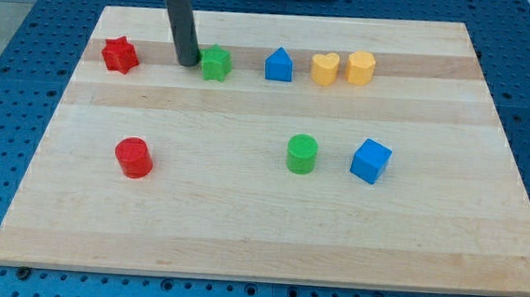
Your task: Slide the red star a bit right
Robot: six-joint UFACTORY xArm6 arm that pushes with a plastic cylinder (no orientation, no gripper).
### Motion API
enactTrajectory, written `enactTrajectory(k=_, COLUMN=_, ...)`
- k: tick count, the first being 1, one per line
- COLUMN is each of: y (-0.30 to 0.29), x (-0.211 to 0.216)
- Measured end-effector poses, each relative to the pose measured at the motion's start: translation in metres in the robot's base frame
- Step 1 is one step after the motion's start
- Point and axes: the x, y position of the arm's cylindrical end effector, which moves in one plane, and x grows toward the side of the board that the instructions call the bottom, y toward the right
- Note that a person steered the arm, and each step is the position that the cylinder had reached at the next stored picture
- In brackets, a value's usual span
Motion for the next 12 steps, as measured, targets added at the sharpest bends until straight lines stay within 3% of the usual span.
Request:
enactTrajectory(k=2, y=0.006, x=-0.012)
enactTrajectory(k=3, y=-0.033, x=-0.035)
enactTrajectory(k=5, y=-0.173, x=-0.050)
enactTrajectory(k=7, y=-0.174, x=-0.044)
enactTrajectory(k=9, y=-0.174, x=0.013)
enactTrajectory(k=12, y=-0.140, x=0.014)
